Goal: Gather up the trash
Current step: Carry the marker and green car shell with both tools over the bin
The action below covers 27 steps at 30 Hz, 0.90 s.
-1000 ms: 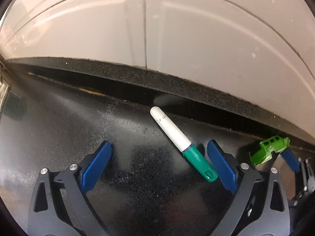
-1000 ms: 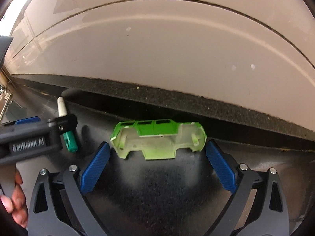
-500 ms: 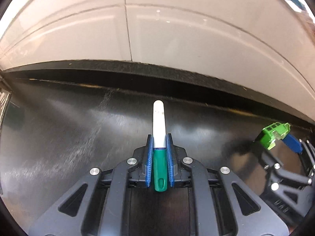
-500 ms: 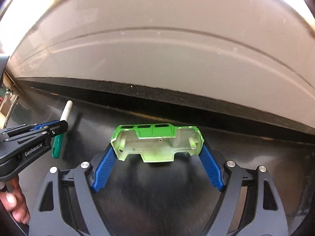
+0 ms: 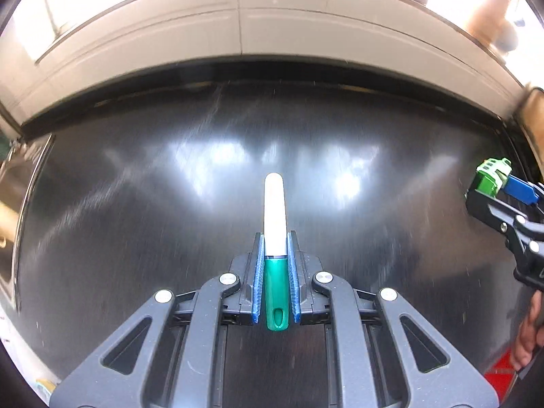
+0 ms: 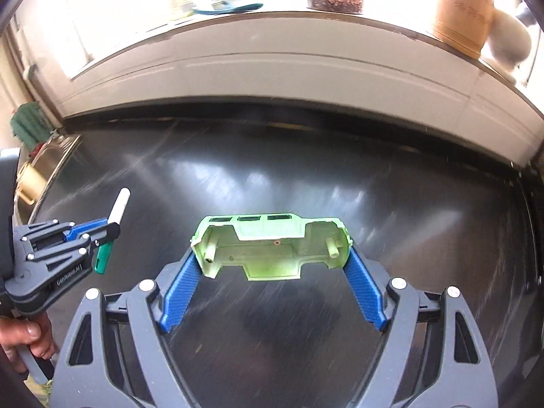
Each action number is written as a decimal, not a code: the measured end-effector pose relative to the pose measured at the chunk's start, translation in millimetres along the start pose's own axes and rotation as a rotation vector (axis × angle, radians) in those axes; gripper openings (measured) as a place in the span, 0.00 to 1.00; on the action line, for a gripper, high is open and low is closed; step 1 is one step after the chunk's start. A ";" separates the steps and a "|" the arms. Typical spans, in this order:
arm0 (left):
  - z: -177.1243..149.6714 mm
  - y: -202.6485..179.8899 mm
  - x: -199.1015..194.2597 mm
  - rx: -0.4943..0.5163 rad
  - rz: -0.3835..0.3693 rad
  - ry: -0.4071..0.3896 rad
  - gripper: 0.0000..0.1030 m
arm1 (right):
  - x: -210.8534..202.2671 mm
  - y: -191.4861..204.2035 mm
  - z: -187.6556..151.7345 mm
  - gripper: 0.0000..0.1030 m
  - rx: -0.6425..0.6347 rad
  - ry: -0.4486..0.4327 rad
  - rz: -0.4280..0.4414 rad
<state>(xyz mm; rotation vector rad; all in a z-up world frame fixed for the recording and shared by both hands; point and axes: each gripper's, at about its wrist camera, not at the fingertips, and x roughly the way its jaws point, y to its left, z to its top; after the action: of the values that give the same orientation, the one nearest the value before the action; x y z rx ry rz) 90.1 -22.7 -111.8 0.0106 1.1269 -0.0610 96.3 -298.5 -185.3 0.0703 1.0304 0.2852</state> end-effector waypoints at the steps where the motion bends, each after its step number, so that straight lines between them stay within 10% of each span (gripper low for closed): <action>1: -13.6 3.5 -8.5 0.001 0.001 -0.002 0.12 | -12.9 -1.3 -11.9 0.76 -0.002 0.000 0.003; 16: -95.6 72.9 -83.2 -0.080 0.070 -0.074 0.12 | -53.9 123.5 -57.3 0.76 -0.190 -0.006 0.148; 27: -193.8 178.2 -132.9 -0.385 0.238 -0.078 0.12 | -50.6 288.7 -88.9 0.76 -0.544 0.071 0.410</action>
<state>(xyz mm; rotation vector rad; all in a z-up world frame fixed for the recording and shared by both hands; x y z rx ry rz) -131.9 168.6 -79.1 -0.1997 1.0374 0.3652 -61.9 -41.4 -133.7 -0.2249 0.9733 0.9369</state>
